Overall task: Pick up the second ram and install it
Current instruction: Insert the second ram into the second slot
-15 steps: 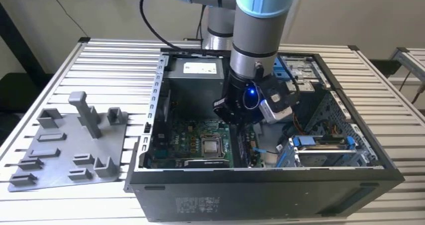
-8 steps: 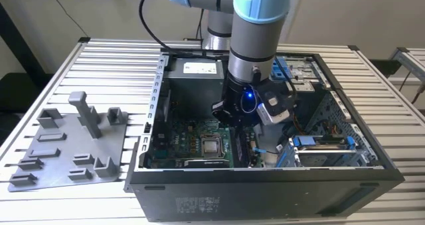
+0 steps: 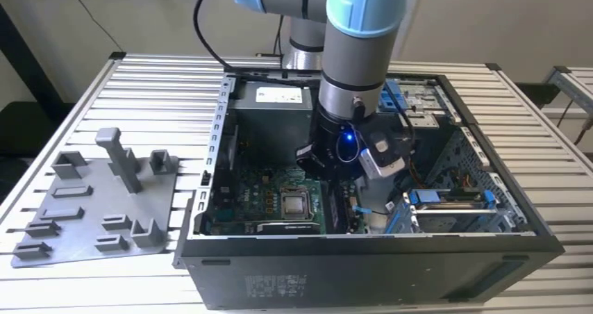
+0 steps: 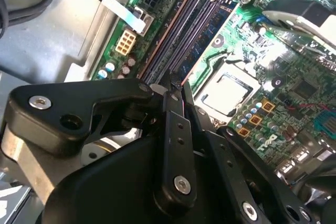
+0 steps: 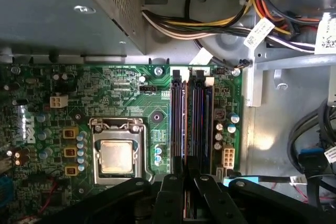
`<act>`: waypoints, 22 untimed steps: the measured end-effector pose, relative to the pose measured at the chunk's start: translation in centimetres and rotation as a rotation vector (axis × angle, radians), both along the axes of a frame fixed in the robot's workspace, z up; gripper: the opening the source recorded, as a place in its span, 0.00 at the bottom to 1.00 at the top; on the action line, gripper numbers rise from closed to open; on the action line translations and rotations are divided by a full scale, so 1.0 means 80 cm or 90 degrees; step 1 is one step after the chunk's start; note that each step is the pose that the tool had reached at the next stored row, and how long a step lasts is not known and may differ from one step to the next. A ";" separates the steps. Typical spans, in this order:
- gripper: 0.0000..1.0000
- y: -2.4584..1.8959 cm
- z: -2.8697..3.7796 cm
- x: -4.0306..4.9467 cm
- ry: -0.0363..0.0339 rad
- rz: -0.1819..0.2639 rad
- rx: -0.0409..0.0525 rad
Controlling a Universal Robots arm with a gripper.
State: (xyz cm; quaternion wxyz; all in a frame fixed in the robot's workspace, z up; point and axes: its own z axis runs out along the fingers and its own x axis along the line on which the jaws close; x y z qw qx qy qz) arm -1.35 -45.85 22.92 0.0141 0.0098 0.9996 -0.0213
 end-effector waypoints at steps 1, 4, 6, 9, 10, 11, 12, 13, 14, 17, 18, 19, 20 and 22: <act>0.14 0.0000 -0.0006 0.000 0.0000 0.000 0.0000; 0.14 -0.0001 -0.0039 0.000 0.0000 -0.003 0.0000; 0.14 -0.0002 -0.0044 0.000 0.0001 -0.003 -0.0002; 0.14 -0.0001 -0.0061 0.000 0.0000 -0.003 0.0003; 0.14 -0.0001 -0.0064 0.000 0.0000 -0.003 0.0003; 0.14 -0.0001 -0.0069 0.000 0.0000 -0.003 0.0004; 0.14 -0.0001 -0.0072 0.000 0.0001 -0.003 0.0003; 0.14 -0.0001 -0.0073 0.000 0.0001 -0.003 0.0001; 0.14 -0.0001 -0.0080 0.000 0.0000 -0.003 0.0006; 0.14 -0.0001 -0.0088 0.000 0.0001 -0.003 0.0014; 0.14 -0.0001 -0.0093 0.000 0.0000 -0.003 0.0017; 0.14 -0.0001 -0.0096 0.000 0.0000 -0.003 0.0021; 0.14 -0.0001 -0.0097 0.001 0.0001 -0.003 0.0020; 0.14 -0.0001 -0.0101 0.001 0.0001 -0.003 0.0021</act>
